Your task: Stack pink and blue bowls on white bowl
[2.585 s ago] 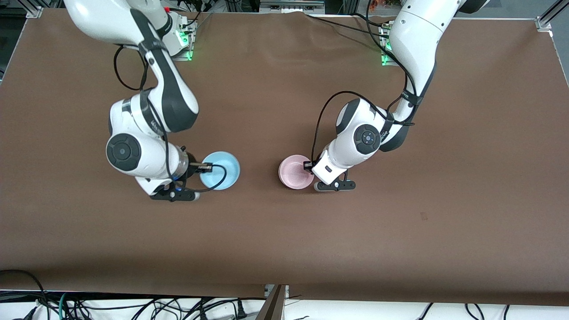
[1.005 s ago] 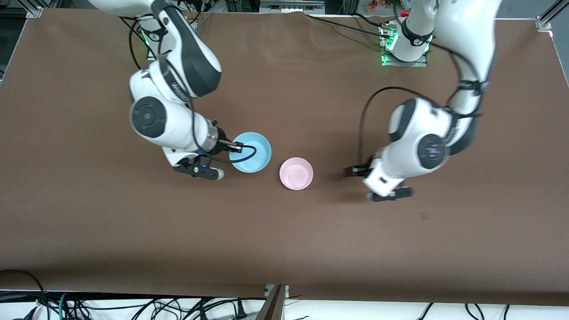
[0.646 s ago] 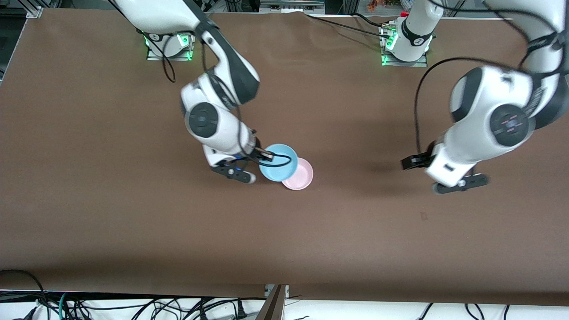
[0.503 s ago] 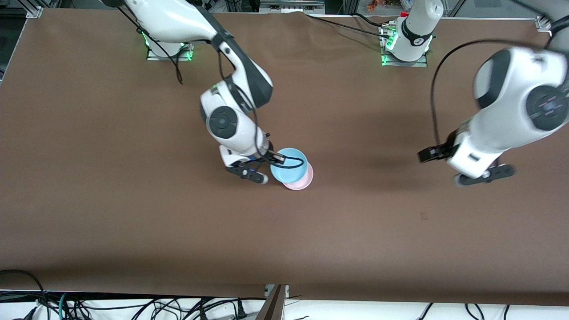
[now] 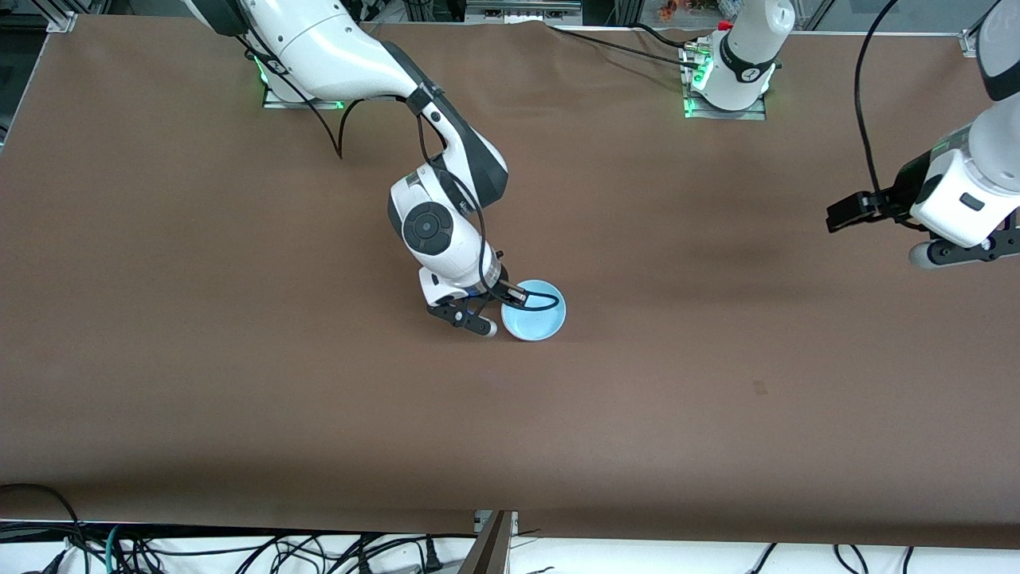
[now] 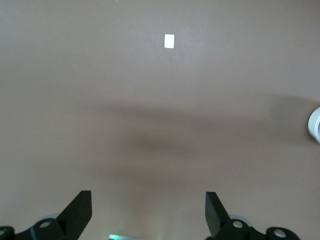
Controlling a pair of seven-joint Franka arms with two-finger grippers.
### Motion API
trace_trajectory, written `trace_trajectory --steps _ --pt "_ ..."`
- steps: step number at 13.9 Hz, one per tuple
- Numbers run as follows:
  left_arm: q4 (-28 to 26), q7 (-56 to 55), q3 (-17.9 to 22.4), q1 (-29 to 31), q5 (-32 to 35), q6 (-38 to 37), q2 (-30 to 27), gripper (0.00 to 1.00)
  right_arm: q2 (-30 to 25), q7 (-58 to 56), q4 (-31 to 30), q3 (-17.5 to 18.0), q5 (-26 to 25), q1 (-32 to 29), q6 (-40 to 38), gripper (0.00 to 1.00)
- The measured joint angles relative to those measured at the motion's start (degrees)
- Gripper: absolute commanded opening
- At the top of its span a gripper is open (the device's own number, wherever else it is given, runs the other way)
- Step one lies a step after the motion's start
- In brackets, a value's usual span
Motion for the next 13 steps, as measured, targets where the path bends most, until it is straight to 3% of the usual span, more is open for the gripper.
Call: trace_trajectory --steps 4,13 --pt "0.0 3.7 0.0 3.5 -2.6 -0.9 0.0 1.00 1.4 0.0 0.9 0.0 -0.4 0.4 0.1 0.00" --pt "1.5 3.8 -0.5 3.6 -2.6 -2.2 0.1 1.00 1.4 0.0 2.3 -0.3 -0.4 0.2 -5.4 0.00"
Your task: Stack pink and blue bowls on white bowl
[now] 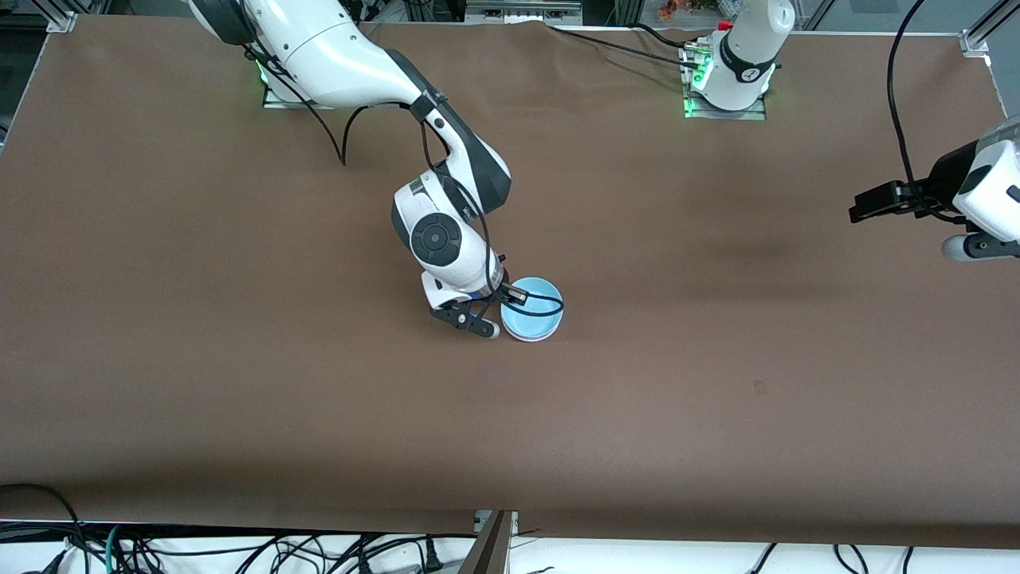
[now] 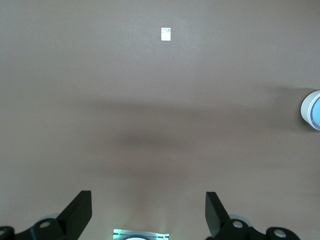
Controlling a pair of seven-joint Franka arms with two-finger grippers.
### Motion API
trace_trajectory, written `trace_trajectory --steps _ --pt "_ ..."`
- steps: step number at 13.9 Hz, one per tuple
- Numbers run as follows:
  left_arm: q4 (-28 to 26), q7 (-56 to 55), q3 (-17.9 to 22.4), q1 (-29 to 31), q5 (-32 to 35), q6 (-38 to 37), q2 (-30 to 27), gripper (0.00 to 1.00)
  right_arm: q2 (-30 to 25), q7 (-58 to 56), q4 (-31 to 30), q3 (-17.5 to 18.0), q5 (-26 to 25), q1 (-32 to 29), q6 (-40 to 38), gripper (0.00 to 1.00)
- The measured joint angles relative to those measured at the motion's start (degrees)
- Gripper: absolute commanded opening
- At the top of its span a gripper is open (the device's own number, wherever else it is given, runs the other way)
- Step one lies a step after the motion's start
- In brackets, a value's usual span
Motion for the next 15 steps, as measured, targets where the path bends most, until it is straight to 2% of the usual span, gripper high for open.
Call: trace_trajectory --steps 3,4,6,9,11,12,13,15 --pt "0.0 0.1 -0.3 -0.2 0.0 -0.3 0.5 1.00 0.0 0.0 0.0 0.0 0.0 0.1 -0.1 0.00" --pt "0.0 0.1 -0.4 -0.2 -0.1 -0.3 0.7 1.00 0.0 0.0 0.0 0.0 0.0 0.1 -0.1 0.06" --pt "0.5 0.1 -0.6 -0.2 -1.3 -0.3 1.2 1.00 0.0 0.0 0.0 0.0 0.0 0.1 -0.1 0.32" --pt "2.6 0.0 -0.5 -0.1 -1.7 -0.3 2.0 1.00 0.0 0.0 0.0 0.0 0.0 0.1 -0.1 0.57" --pt "3.2 0.1 -0.5 -0.2 -1.7 -0.3 2.3 1.00 0.0 0.0 0.3 -0.1 0.0 -0.1 -0.1 0.66" --pt "3.3 0.1 -0.6 -0.2 -1.7 -0.3 2.5 1.00 -0.2 0.0 0.6 -0.2 0.0 -0.3 -0.1 0.90" --pt "3.4 0.1 -0.7 -0.3 -1.7 -0.3 2.6 1.00 -0.6 0.0 1.0 -0.4 0.0 -0.6 -0.7 1.00" --pt "3.4 0.1 -0.9 -0.4 -1.3 -0.3 2.8 1.00 -2.1 -0.3 1.7 -0.7 -0.2 -2.0 -2.4 1.00"
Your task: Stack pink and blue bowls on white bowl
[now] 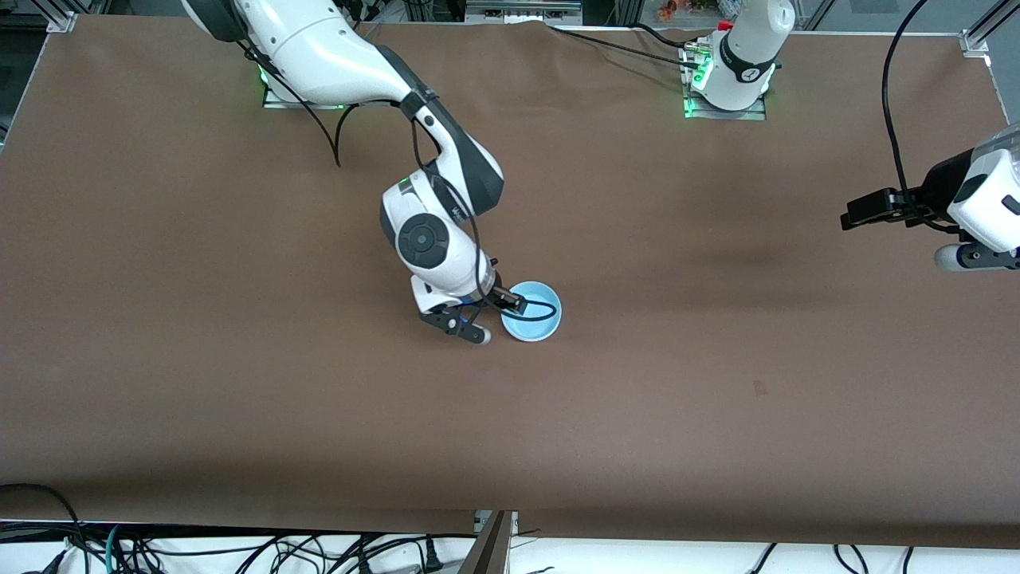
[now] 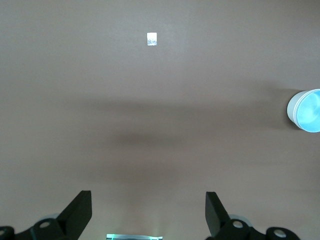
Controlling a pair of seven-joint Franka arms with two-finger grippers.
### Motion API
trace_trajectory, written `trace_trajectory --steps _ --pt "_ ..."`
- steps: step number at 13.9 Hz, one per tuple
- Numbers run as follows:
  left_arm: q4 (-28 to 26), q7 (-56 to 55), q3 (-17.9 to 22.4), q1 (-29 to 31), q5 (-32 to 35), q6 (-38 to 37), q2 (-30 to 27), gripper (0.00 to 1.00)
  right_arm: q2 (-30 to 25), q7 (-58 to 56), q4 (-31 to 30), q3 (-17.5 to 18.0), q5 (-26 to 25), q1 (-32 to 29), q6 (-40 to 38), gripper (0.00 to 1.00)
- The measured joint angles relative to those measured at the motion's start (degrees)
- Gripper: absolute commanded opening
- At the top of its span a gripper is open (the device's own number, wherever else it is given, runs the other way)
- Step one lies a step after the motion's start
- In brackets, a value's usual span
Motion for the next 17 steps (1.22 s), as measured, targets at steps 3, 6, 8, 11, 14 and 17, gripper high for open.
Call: trace_trajectory --steps 3,6,8,11,14,17 --pt "0.1 0.1 -0.2 -1.4 2.2 0.0 0.0 1.00 -3.8 -1.2 0.2 -2.2 -1.4 -1.7 -1.7 1.00" --pt "0.2 0.1 -0.3 -1.7 2.3 0.0 0.0 1.00 -8.6 -8.2 -2.4 -8.2 -1.5 -2.8 -7.4 1.00" --pt "0.2 0.1 -0.2 -1.7 2.3 0.0 0.0 1.00 -13.7 -13.3 -4.0 -11.8 -1.5 -3.2 -15.3 1.00" --pt "0.3 0.1 -0.2 -1.7 2.3 0.0 0.0 1.00 -24.5 -27.4 -5.1 -19.2 -1.6 -3.3 -31.0 1.00" --pt "0.3 0.1 -0.2 -1.7 2.3 0.0 0.0 1.00 -34.1 -36.9 -8.1 -23.9 -3.9 -3.6 -39.7 1.00" --pt "0.4 0.1 -0.2 -1.7 2.3 0.0 0.0 1.00 -41.6 -43.2 -15.8 -24.3 -9.3 -3.6 -39.1 1.00"
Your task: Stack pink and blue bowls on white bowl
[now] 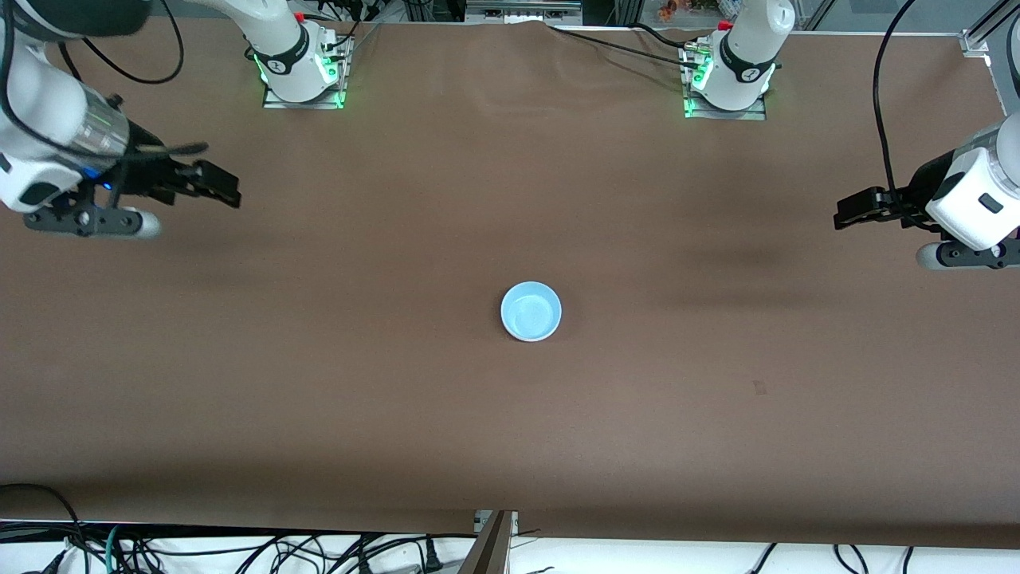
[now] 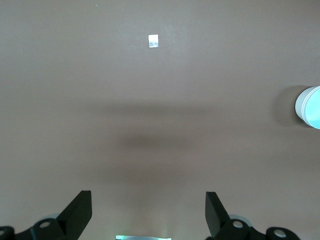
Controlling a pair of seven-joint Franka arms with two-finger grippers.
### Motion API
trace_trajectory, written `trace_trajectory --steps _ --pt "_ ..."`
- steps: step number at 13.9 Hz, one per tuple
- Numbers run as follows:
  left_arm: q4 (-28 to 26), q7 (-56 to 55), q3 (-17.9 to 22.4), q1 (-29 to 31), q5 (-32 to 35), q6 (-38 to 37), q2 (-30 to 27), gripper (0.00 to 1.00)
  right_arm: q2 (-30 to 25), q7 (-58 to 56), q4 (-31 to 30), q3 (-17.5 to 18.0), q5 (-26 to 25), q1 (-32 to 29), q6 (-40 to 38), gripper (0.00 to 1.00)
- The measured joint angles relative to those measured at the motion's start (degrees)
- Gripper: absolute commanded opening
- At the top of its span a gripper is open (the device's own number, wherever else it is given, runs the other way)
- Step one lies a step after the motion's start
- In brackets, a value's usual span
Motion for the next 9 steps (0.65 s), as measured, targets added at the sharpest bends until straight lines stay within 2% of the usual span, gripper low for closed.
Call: trace_trajectory --steps 1,2,5,6,9 --pt "0.0 0.0 0.0 0.0 0.0 0.0 0.0 1.00 -1.9 -1.2 -2.7 0.4 -0.8 -0.6 1.0 1.00" --pt "0.0 0.0 0.0 0.0 0.0 0.0 0.0 1.00 -3.3 -2.6 -4.8 2.5 -1.3 -3.0 1.7 1.00" --pt "0.0 0.0 0.0 0.0 0.0 0.0 0.0 1.00 -5.1 -7.3 -6.4 15.7 -1.7 -17.4 2.3 1.00" --pt "0.0 0.0 0.0 0.0 0.0 0.0 0.0 1.00 -5.2 -7.8 -6.4 17.5 -1.7 -19.5 2.4 1.00" --pt "0.0 0.0 0.0 0.0 0.0 0.0 0.0 1.00 -5.3 -8.2 -5.6 18.8 -4.3 -20.3 2.8 1.00"
